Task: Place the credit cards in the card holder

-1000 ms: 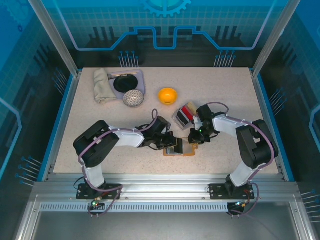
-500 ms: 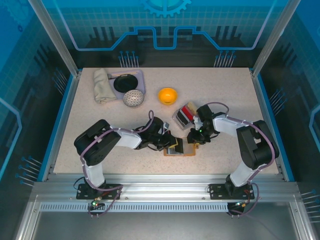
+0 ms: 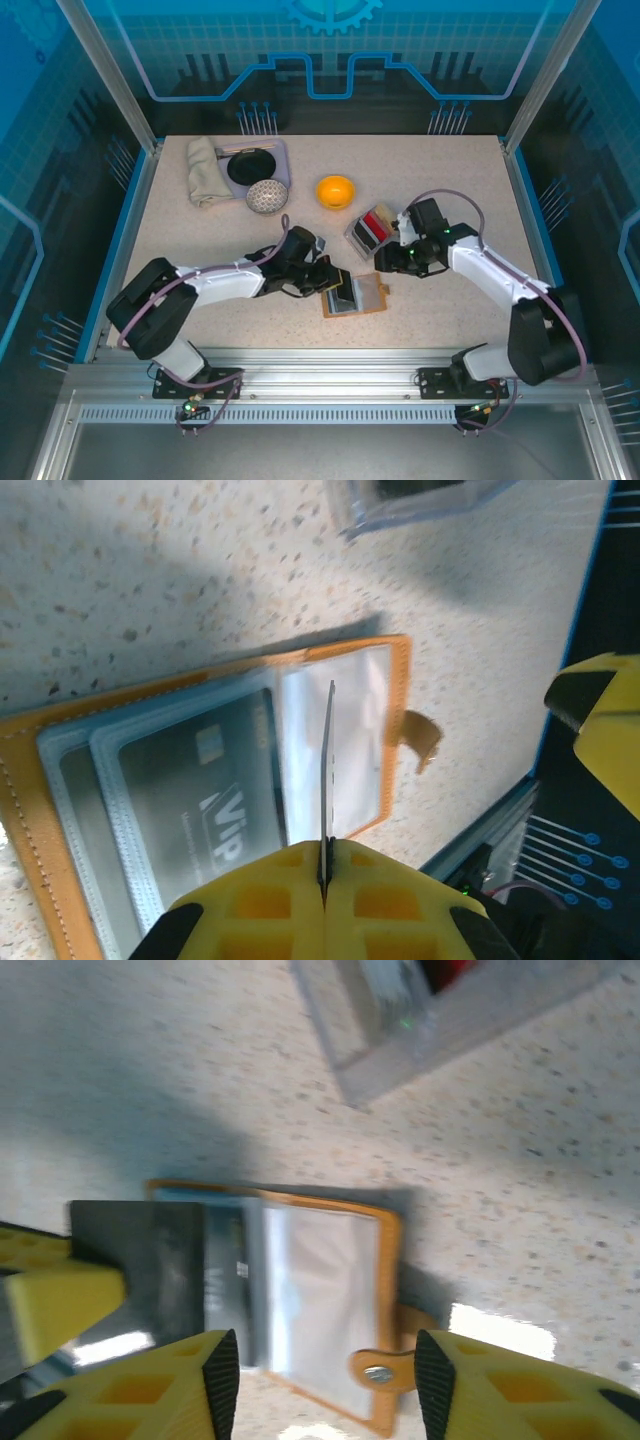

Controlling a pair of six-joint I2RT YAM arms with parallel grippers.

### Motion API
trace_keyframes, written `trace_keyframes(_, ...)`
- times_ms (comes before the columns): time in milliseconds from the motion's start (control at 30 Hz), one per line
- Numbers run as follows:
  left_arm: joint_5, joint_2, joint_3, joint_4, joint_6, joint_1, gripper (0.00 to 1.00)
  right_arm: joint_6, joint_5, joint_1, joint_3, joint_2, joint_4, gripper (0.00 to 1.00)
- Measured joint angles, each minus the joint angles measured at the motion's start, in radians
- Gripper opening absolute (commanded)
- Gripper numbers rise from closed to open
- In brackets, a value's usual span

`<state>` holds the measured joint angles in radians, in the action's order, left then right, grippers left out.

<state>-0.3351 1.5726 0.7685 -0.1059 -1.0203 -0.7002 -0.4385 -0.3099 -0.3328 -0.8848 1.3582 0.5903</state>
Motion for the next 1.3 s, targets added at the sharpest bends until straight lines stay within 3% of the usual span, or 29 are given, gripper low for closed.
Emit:
trace_keyframes(300, -0.055, -0.061, -0.053, -0.173, -0.074, 0.070, 0.00, -0.088, -0.293, 0.000, 0.015, 0.039, -0.146, 0.53)
trace_keyframes(500, -0.100, -0.061, -0.076, -0.303, -0.133, 0.077, 0.00, -0.135, -0.412, -0.008, 0.021, 0.111, -0.230, 0.48)
trace_keyframes(667, -0.122, -0.061, -0.082, -0.356, -0.161, 0.077, 0.00, -0.169, -0.497, -0.013, 0.035, 0.146, -0.305, 0.27)
trace_keyframes(900, -0.129, -0.061, -0.100, -0.371, -0.181, 0.092, 0.02, -0.192, -0.553, 0.006, 0.039, 0.163, -0.351, 0.09)
trace_keyframes(1067, -0.132, -0.061, -0.099, -0.371, -0.183, 0.092, 0.12, -0.197, -0.607, 0.031, 0.055, 0.153, -0.375, 0.01)
trace_keyframes(1100, -0.134, -0.061, -0.099, -0.371, -0.183, 0.092, 0.16, -0.198, -0.615, 0.034, 0.057, 0.151, -0.376, 0.01)
trace_keyframes(1167, -0.137, -0.061, -0.096, -0.361, -0.181, 0.092, 0.35, -0.198, -0.625, 0.037, 0.060, 0.140, -0.378, 0.00)
trace_keyframes(1267, -0.136, -0.061, -0.090, -0.306, -0.169, 0.092, 0.50, -0.193, -0.616, 0.048, 0.061, 0.114, -0.371, 0.00)
trace_keyframes(1300, -0.132, -0.061, -0.086, -0.277, -0.156, 0.092, 0.51, -0.187, -0.604, 0.056, 0.061, 0.103, -0.361, 0.00)
